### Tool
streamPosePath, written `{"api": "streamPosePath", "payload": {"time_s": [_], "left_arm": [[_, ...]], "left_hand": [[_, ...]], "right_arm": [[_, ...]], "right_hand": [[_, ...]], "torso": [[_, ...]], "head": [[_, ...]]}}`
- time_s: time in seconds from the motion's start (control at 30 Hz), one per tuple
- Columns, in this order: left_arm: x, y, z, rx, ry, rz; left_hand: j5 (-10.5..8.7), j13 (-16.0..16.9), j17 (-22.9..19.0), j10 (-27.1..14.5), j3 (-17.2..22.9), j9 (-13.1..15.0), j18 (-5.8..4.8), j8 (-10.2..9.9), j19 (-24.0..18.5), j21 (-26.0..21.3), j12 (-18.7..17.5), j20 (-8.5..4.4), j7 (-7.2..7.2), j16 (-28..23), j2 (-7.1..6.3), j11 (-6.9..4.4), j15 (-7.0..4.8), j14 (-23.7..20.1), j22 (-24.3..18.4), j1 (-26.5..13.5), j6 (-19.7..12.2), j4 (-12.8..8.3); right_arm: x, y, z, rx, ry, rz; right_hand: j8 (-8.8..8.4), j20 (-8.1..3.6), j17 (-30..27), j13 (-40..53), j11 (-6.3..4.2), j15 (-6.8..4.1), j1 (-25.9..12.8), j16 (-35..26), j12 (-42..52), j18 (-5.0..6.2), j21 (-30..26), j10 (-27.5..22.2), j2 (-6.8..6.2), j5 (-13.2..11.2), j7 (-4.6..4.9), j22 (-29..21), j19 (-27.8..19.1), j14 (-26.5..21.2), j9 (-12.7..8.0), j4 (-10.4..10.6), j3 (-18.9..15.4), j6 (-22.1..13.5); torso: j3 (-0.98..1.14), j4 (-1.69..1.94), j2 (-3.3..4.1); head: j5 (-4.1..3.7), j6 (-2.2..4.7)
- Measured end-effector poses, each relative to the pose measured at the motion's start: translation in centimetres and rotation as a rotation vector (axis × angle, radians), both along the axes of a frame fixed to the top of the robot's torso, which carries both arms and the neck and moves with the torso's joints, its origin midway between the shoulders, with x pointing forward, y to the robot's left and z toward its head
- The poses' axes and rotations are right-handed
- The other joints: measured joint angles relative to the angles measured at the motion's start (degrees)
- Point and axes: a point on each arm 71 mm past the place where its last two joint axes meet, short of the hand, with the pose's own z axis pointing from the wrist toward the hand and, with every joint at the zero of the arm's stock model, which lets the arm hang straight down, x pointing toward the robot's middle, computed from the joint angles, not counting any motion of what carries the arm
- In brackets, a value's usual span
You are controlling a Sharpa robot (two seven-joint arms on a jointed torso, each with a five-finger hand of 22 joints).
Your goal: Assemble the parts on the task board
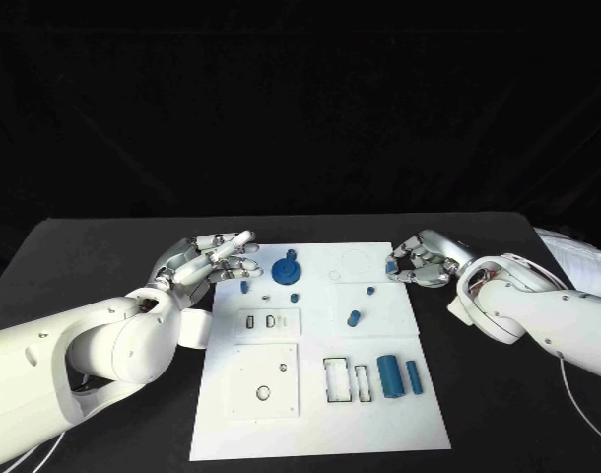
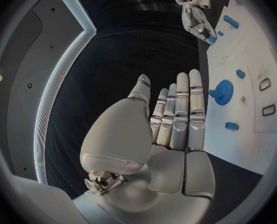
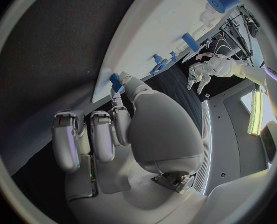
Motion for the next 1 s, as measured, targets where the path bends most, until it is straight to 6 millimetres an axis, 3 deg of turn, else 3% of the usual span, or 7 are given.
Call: {"api": "streamPosePath", "payload": {"time_s": [0.47,0.53,0.6,0.73,1.0], "left_arm": [[0.0,0.0,0.0,0.001,0.001,0.001],[0.0,0.1,0.0,0.001,0.001,0.001],[0.1,0.1,0.0,0.002,0.002,0.002],[0.2,0.2,-0.1,0.004,0.002,0.006],[0.4,0.3,-0.2,0.006,0.005,0.011]], "left_hand": [[0.0,0.0,0.04,0.0,0.0,0.0,0.0,0.0,0.0,0.0,0.0,0.0,0.0,0.0,0.23,0.0,0.0,0.0,-0.01,0.23,0.0,0.0],[0.0,0.0,0.04,0.0,0.0,0.0,0.0,0.0,0.0,0.0,0.0,0.0,0.0,0.0,0.23,0.0,0.0,0.0,-0.01,0.23,0.0,0.0],[0.0,0.0,0.05,0.0,0.13,0.0,0.0,0.0,0.0,0.0,0.0,0.0,0.0,0.0,0.23,0.0,0.0,0.0,-0.01,0.23,0.0,-0.13],[0.0,-0.06,0.19,0.0,0.07,0.0,0.0,-0.22,0.0,0.0,0.0,0.0,0.0,0.0,0.46,0.0,0.0,0.0,0.06,0.46,0.0,-0.55],[0.0,-0.06,0.18,0.0,0.07,0.0,0.0,-0.22,0.0,0.0,0.0,0.0,0.0,0.0,0.46,0.0,0.0,0.0,0.05,0.46,0.0,-0.55]], "right_arm": [[-0.2,1.1,0.8,0.038,-0.029,0.007],[-0.5,1.9,1.4,0.059,-0.044,0.017],[-0.8,2.8,2.0,0.076,-0.055,0.027],[-1.6,5.0,3.1,0.107,-0.068,0.05],[-3.1,11.5,3.8,0.129,-0.067,0.139]], "right_hand": [[0.62,-0.86,0.04,-0.01,-0.72,-0.82,-0.79,0.27,0.6,0.03,0.23,0.11,0.74,0.3,-0.54,-0.01,0.0,-0.01,0.16,-0.38,1.65,1.75],[0.62,-0.86,0.04,-0.02,-0.71,-0.83,-0.95,0.27,0.6,-0.01,0.23,0.11,0.9,0.31,-0.54,-0.01,0.01,-0.01,0.16,-0.38,1.66,1.75],[0.62,-0.85,0.04,-0.02,-0.71,-0.82,-1.16,0.27,0.6,-0.82,0.23,0.11,1.13,0.31,-0.54,-0.02,0.0,-0.01,0.16,-0.38,1.67,1.75],[0.59,-0.85,0.04,-0.02,-0.71,-0.82,-1.7,0.27,0.59,-0.83,0.23,0.11,1.66,0.39,-0.54,-0.02,0.01,-0.01,0.15,-0.21,1.83,1.75],[0.26,-0.85,0.03,-0.02,-0.71,-0.82,-2.19,0.26,0.33,-0.83,0.23,0.11,2.15,0.97,-0.55,-0.02,0.0,-0.01,0.15,-0.2,1.84,1.74]], "torso": [[0.04,-0.02,-0.08],[0.03,-0.02,-0.1],[0.01,-0.02,-0.13],[-0.1,0.01,-0.24],[-0.46,0.42,-0.75]], "head": [[-0.2,-0.07],[-0.22,-0.06],[-0.24,-0.05],[-0.2,-0.12],[0.57,-0.86]]}}
